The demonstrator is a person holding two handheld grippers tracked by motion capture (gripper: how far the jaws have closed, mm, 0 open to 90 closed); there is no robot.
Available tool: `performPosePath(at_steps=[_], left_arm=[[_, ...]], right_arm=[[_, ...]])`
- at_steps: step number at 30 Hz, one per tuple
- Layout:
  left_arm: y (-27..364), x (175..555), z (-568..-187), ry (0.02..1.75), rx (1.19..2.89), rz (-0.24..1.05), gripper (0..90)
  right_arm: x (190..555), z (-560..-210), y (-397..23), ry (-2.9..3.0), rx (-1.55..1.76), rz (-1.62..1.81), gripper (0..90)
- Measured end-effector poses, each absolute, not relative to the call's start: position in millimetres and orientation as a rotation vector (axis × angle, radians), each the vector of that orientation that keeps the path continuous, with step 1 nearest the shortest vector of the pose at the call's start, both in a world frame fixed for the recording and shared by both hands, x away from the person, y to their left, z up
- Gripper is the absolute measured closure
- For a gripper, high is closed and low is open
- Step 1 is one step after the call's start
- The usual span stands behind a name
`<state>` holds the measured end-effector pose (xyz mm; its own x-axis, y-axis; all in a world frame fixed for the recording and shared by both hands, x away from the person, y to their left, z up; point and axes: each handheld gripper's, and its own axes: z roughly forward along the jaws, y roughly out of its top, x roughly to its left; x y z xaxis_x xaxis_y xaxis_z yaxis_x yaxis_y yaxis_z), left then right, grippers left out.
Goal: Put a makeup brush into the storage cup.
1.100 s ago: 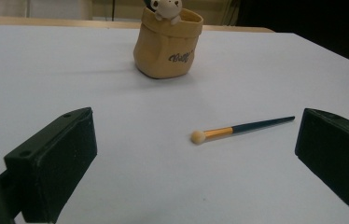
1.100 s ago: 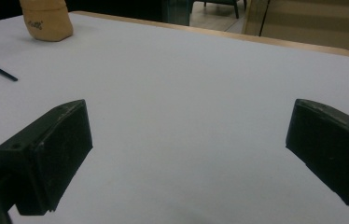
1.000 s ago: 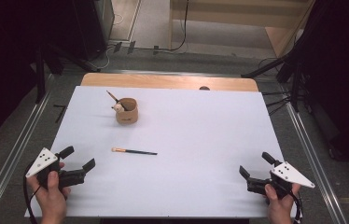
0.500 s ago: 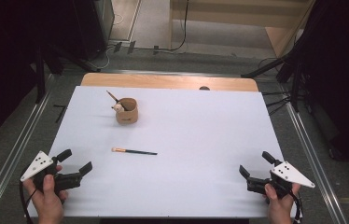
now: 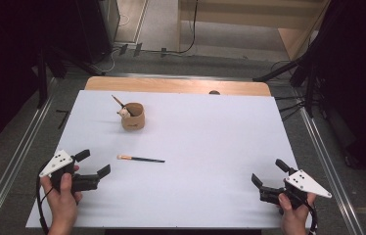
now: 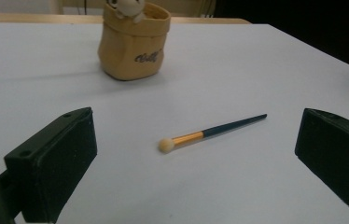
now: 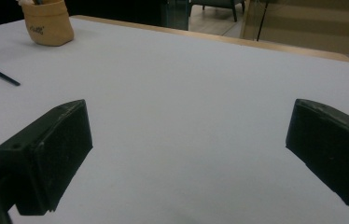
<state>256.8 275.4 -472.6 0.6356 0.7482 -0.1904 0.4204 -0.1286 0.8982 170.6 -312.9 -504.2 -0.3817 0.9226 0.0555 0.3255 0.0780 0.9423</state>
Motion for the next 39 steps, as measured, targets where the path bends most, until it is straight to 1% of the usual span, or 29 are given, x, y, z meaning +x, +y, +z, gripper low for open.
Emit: performPosePath(at_steps=[13, 29, 34, 39], left_arm=[[241.8, 284.2, -469.0, 0.888, 1.822, 0.293, 0.0], [217.7, 312.1, -452.9, 0.841, 1.934, 0.255, 0.0], [208.2, 322.9, -447.0, 0.831, 2.019, 0.244, 0.0], [198.5, 332.3, -447.2, 0.824, 2.124, 0.189, 0.0]], right_arm=[[170.1, -503.5, -312.4, 1.776, 1.232, 1.306, 0.7], [170.2, -504.0, -311.7, 1.779, 1.232, 1.3, 0.4], [170.7, -504.4, -311.0, 1.783, 1.234, 1.299, 0.4], [171.4, -505.1, -310.8, 1.788, 1.233, 1.295, 0.4]])
